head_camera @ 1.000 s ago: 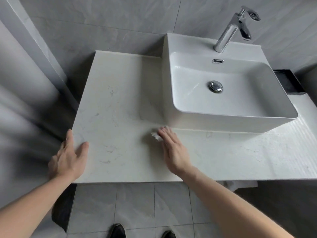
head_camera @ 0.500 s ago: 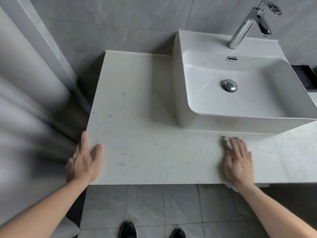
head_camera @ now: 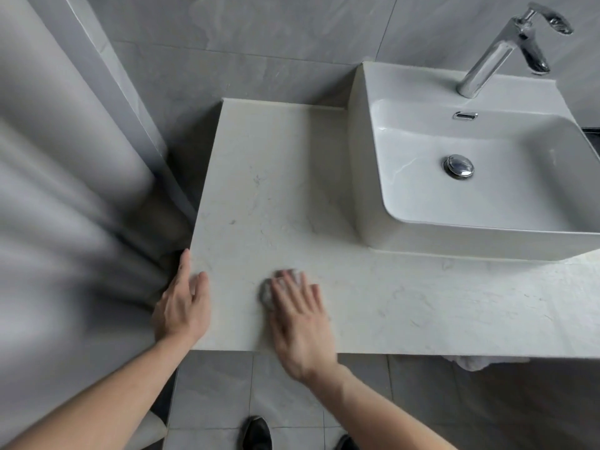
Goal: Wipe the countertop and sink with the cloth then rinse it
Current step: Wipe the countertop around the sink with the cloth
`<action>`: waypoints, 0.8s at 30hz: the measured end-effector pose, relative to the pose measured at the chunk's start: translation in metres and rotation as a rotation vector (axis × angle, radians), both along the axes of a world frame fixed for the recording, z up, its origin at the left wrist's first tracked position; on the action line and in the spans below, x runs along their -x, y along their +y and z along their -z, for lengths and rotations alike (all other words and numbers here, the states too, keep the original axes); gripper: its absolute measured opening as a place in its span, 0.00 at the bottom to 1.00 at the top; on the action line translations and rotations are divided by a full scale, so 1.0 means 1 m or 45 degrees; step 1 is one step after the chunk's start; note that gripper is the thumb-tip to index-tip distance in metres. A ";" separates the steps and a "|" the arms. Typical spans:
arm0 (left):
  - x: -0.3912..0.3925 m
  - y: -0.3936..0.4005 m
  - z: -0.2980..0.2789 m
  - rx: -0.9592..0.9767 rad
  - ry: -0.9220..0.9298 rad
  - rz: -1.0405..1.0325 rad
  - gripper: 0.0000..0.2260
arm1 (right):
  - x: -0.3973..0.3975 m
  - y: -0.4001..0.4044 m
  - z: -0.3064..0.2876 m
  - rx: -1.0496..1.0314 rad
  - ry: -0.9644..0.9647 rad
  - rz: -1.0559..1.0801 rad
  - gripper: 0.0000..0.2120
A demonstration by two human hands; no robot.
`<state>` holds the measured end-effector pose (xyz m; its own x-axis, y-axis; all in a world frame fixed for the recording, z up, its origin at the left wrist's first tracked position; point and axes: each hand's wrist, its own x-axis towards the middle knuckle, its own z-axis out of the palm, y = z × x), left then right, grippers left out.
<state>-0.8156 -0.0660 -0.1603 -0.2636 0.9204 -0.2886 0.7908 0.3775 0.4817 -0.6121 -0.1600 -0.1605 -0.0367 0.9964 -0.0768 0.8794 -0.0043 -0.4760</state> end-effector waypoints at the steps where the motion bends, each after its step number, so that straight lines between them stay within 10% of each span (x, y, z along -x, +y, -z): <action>1: 0.001 0.001 0.002 -0.007 -0.029 -0.022 0.29 | 0.021 0.002 0.000 -0.007 -0.015 -0.076 0.28; 8: 0.011 0.005 0.011 -0.039 -0.218 -0.032 0.23 | -0.006 -0.007 0.009 -0.031 -0.104 -0.212 0.28; 19: 0.018 0.009 0.015 -0.017 -0.414 -0.101 0.21 | -0.164 -0.033 0.007 0.008 -0.084 0.796 0.26; 24: 0.016 0.009 0.010 -0.047 -0.478 -0.116 0.21 | -0.068 -0.007 0.010 -0.069 0.068 0.224 0.29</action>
